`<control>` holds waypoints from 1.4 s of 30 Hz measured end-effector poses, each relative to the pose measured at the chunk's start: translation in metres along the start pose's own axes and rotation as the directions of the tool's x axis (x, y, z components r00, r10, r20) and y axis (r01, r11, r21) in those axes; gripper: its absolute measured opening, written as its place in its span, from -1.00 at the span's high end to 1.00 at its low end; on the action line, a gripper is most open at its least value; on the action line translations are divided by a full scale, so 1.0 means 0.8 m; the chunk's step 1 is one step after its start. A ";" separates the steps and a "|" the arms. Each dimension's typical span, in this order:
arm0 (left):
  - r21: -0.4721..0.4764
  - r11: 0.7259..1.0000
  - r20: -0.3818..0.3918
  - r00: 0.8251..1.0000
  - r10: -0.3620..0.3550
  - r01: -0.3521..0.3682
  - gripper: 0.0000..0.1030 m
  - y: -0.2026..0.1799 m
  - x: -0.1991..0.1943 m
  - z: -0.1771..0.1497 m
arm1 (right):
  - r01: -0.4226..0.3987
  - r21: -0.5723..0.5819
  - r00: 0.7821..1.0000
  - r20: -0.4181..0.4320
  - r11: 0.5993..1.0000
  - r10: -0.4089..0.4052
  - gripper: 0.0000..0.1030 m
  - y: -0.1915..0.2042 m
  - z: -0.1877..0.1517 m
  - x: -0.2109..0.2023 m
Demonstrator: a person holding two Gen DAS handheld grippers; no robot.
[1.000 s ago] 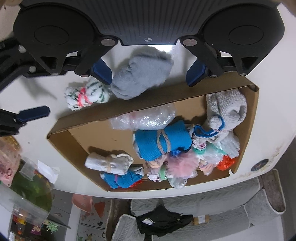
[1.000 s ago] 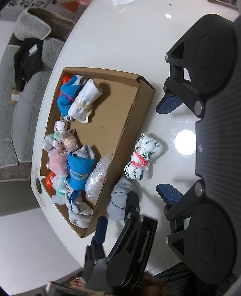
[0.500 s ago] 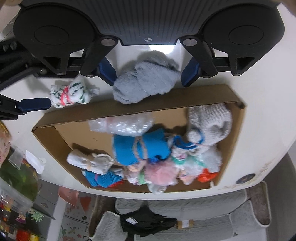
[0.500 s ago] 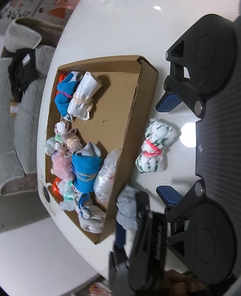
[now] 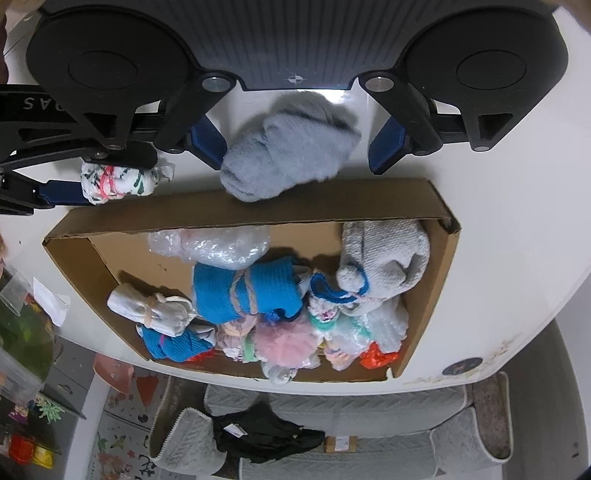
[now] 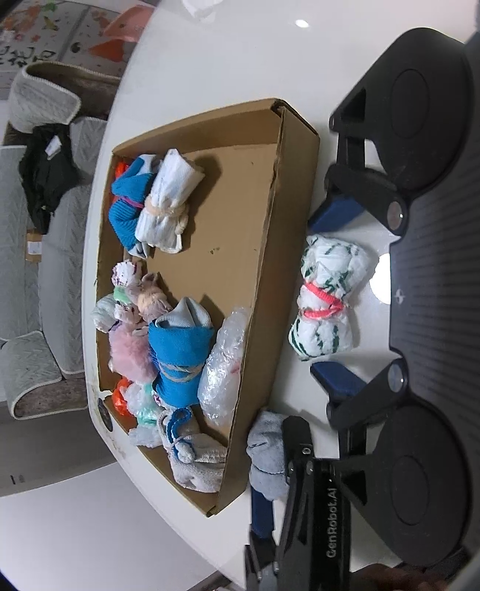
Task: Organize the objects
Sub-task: 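Grasp the grey sock bundle with left tool while right tool grasps the white-green sock bundle, then carry the grey and white-green sock bundles over the box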
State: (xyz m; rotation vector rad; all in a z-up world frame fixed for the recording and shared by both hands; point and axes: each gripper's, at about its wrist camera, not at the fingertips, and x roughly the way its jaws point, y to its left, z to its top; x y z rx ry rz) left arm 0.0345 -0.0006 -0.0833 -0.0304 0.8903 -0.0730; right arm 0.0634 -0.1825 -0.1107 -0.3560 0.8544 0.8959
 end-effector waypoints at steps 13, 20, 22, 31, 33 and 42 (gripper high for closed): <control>0.084 0.995 -0.075 0.996 -0.049 0.055 -0.25 0.004 -0.019 -0.006 | -0.017 -0.105 0.999 -0.029 0.994 0.014 -0.16 -0.018 -0.015 -0.029; 0.155 0.985 -0.107 0.993 -0.059 0.075 -0.26 0.030 -0.060 0.015 | -0.004 -0.149 0.999 -0.043 0.989 -0.003 -0.16 -0.072 -0.016 -0.077; 0.174 0.981 -0.106 0.992 -0.066 0.084 -0.26 0.032 -0.071 0.030 | 0.012 -0.158 0.999 -0.030 0.987 -0.017 -0.16 -0.085 -0.010 -0.091; 0.353 0.931 -0.030 0.996 -0.082 0.087 -0.26 -0.015 -0.110 0.116 | 0.051 -0.236 0.997 0.072 0.970 -0.035 -0.16 -0.123 0.049 -0.137; 0.396 0.913 -0.019 0.995 -0.098 0.098 -0.26 -0.036 -0.114 0.136 | 0.044 -0.275 0.996 0.087 0.960 -0.021 -0.16 -0.122 0.065 -0.141; 0.462 0.865 -0.123 0.979 -0.160 0.199 -0.27 -0.114 -0.066 0.194 | -0.048 -0.427 0.997 0.038 0.903 0.072 -0.16 -0.098 0.127 -0.116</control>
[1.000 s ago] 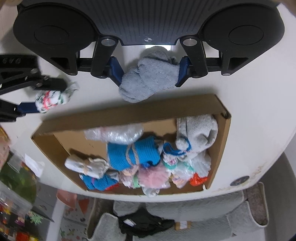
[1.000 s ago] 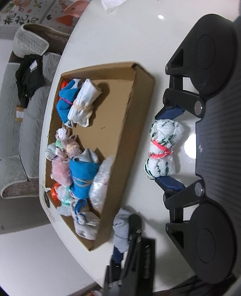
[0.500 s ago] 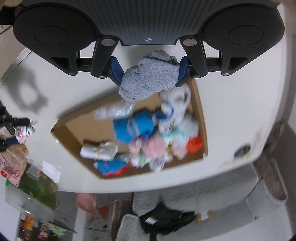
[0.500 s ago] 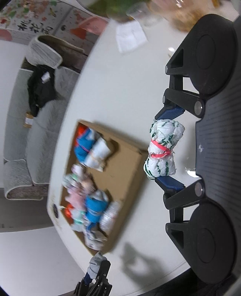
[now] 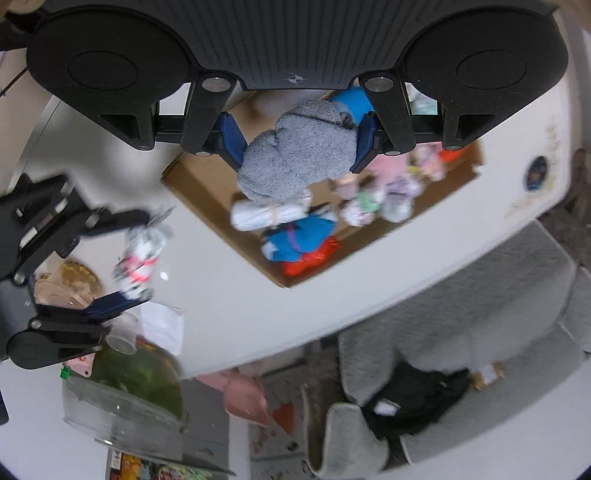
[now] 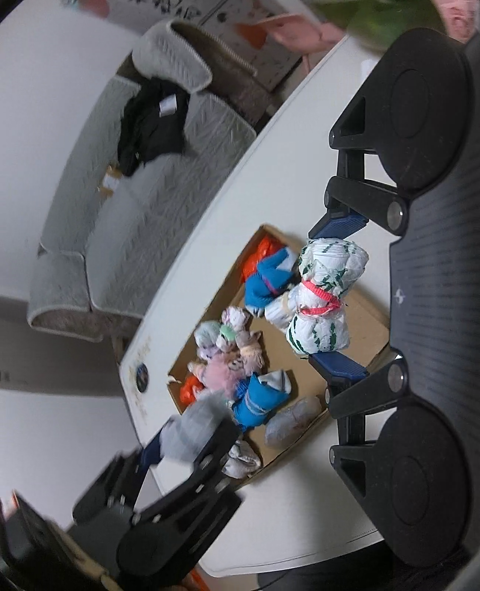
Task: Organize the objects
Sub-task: 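Carry the grey and white-green sock bundles over the box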
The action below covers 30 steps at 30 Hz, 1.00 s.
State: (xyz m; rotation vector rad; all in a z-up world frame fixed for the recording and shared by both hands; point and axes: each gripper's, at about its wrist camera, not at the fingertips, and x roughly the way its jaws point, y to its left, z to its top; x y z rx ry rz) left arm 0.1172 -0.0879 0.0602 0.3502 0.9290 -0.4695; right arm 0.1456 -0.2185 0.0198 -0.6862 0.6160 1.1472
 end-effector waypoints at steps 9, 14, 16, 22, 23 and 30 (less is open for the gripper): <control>-0.050 0.996 -0.063 0.995 -0.079 0.076 -0.27 -0.018 0.095 0.003 | -0.031 -0.044 0.995 -0.096 0.999 0.026 -0.16 -0.002 -0.006 0.049; -0.070 0.994 -0.084 0.992 -0.093 0.087 -0.27 -0.016 0.129 -0.005 | -0.028 -0.046 0.992 -0.121 0.999 0.022 -0.16 -0.006 -0.011 0.061; -0.070 0.994 -0.087 0.992 -0.090 0.084 -0.27 -0.016 0.137 -0.009 | -0.027 -0.044 0.991 -0.130 0.999 0.021 -0.16 -0.007 -0.011 0.066; -0.077 0.994 -0.114 0.989 -0.089 0.081 -0.27 -0.011 0.159 -0.027 | -0.035 -0.052 0.989 -0.147 0.998 0.027 -0.17 -0.005 -0.012 0.081; -0.081 0.993 -0.116 0.989 -0.094 0.085 -0.27 -0.009 0.161 -0.031 | -0.035 -0.056 0.988 -0.150 0.998 0.026 -0.17 -0.004 -0.011 0.083; -0.036 0.997 -0.117 0.990 -0.074 0.070 -0.27 -0.011 0.160 -0.047 | -0.053 -0.066 0.986 -0.163 0.996 0.042 -0.17 0.004 -0.009 0.095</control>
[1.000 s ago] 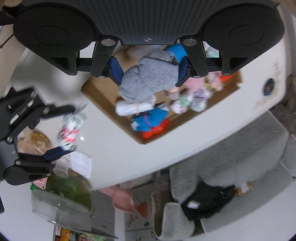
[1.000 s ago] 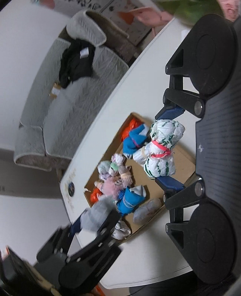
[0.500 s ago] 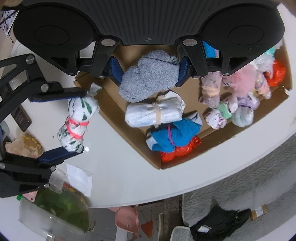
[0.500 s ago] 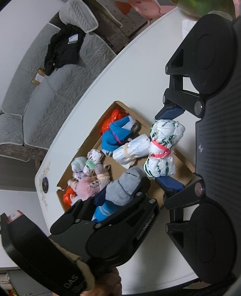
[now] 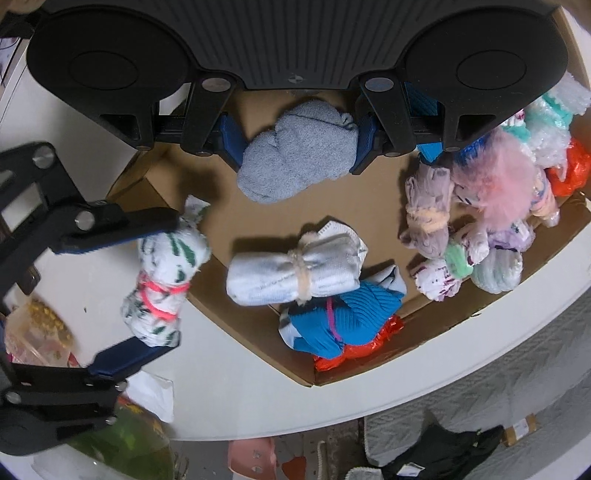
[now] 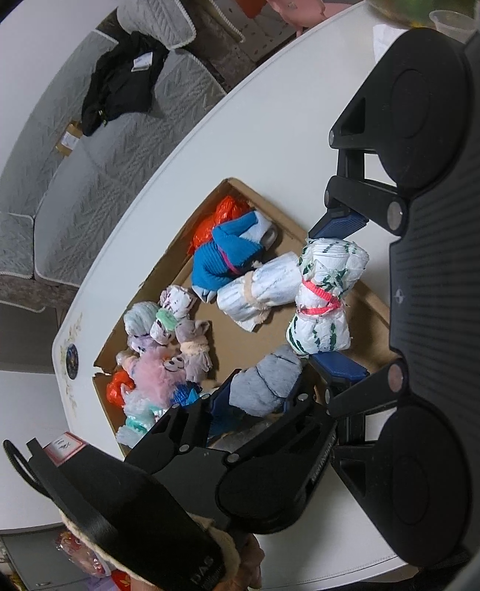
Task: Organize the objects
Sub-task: 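Carry the grey and white-green sock bundles over the box, then lower both bundles into the box and open both tools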
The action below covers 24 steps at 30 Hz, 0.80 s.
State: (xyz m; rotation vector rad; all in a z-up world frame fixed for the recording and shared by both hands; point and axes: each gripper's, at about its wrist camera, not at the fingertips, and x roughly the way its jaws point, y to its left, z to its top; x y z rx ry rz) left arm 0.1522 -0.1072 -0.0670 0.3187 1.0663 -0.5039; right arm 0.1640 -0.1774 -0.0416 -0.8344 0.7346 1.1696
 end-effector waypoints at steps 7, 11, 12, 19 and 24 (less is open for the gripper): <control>0.033 0.999 -0.018 0.999 0.027 -0.026 -0.27 0.008 -0.005 -0.019 | -0.009 -0.022 1.000 -0.014 1.000 0.008 -0.17 0.005 0.001 0.009; 0.016 1.000 -0.030 0.999 0.021 -0.021 -0.26 0.011 -0.017 -0.036 | -0.018 -0.036 1.000 -0.020 0.999 0.017 -0.17 0.005 0.002 0.018; 0.009 1.000 -0.032 0.999 0.020 -0.020 -0.26 0.011 -0.020 -0.042 | -0.024 -0.038 1.000 -0.017 0.999 0.023 -0.17 0.005 0.003 0.019; 0.014 1.000 -0.053 0.999 0.002 -0.002 -0.25 -0.010 -0.043 -0.081 | -0.073 -0.100 0.997 0.001 0.992 0.073 -0.17 0.025 0.009 0.010; 0.063 0.998 -0.060 0.998 0.011 -0.007 -0.25 -0.015 -0.055 -0.087 | -0.133 -0.181 0.991 -0.022 0.975 0.131 -0.17 0.036 0.002 -0.001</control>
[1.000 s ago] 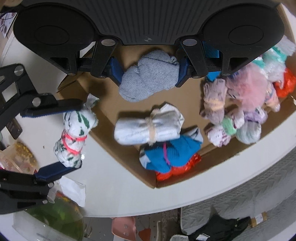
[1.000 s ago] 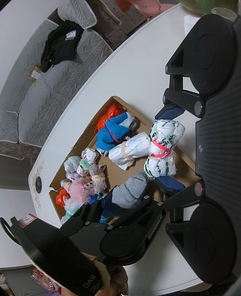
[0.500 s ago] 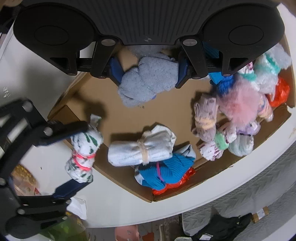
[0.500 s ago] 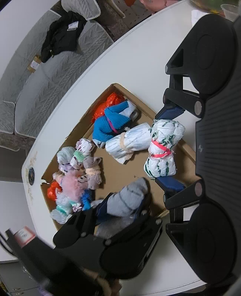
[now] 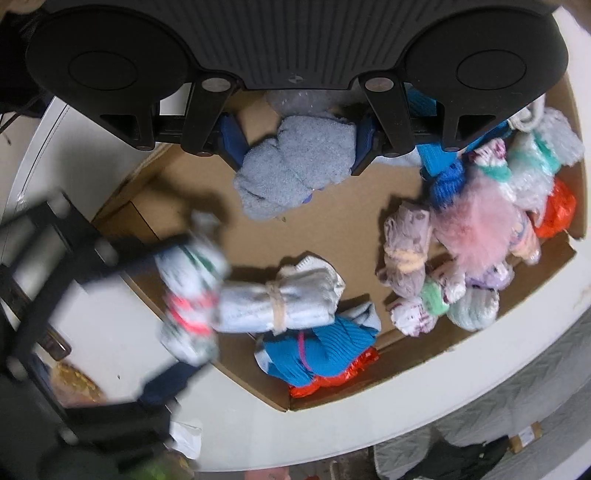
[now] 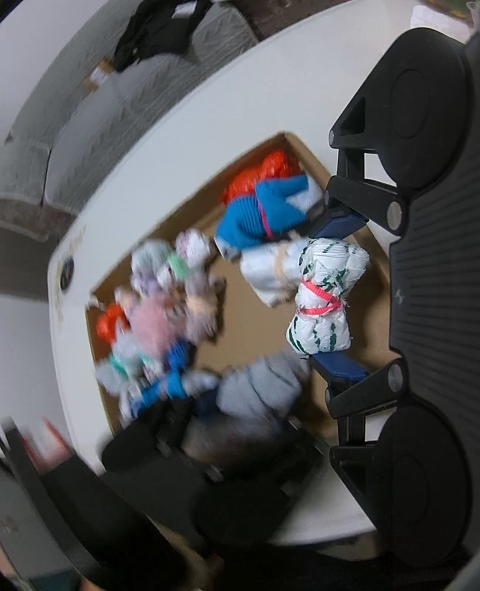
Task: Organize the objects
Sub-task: 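Lower both bundles into the box and open both tools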
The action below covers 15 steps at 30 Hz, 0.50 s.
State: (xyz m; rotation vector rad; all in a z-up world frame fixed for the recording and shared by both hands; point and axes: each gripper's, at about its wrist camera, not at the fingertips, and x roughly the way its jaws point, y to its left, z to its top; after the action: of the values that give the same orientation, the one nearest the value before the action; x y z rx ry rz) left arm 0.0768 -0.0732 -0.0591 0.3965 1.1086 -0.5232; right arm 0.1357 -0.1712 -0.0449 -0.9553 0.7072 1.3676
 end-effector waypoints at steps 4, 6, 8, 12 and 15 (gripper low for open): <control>0.045 0.999 0.024 0.999 0.028 -0.029 -0.26 -0.002 -0.016 0.022 | -0.030 -0.043 0.999 -0.032 0.999 0.029 -0.17 0.005 -0.001 0.003; 0.087 0.995 0.016 0.999 0.045 -0.046 -0.26 -0.004 -0.019 0.032 | -0.038 -0.054 0.998 -0.043 0.998 0.036 -0.17 0.008 0.001 0.006; 0.123 0.990 0.000 0.998 0.066 -0.065 -0.26 -0.005 -0.012 0.045 | -0.058 -0.059 0.997 -0.056 0.997 0.055 -0.17 0.009 0.007 0.012; 0.228 0.974 -0.054 0.998 0.026 -0.013 -0.26 -0.006 -0.002 0.045 | -0.095 -0.082 0.990 -0.115 0.992 0.086 -0.17 0.013 0.009 0.030; 0.294 0.956 -0.075 0.997 -0.001 0.023 -0.26 -0.008 0.004 0.043 | -0.122 -0.100 0.984 -0.146 0.988 0.106 -0.17 0.015 0.010 0.039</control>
State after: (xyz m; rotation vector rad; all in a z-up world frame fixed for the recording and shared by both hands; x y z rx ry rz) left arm 0.0991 -0.0980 -0.0488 0.6740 1.1066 -0.6922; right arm 0.1263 -0.1498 -0.0698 -1.1199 0.8106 1.4614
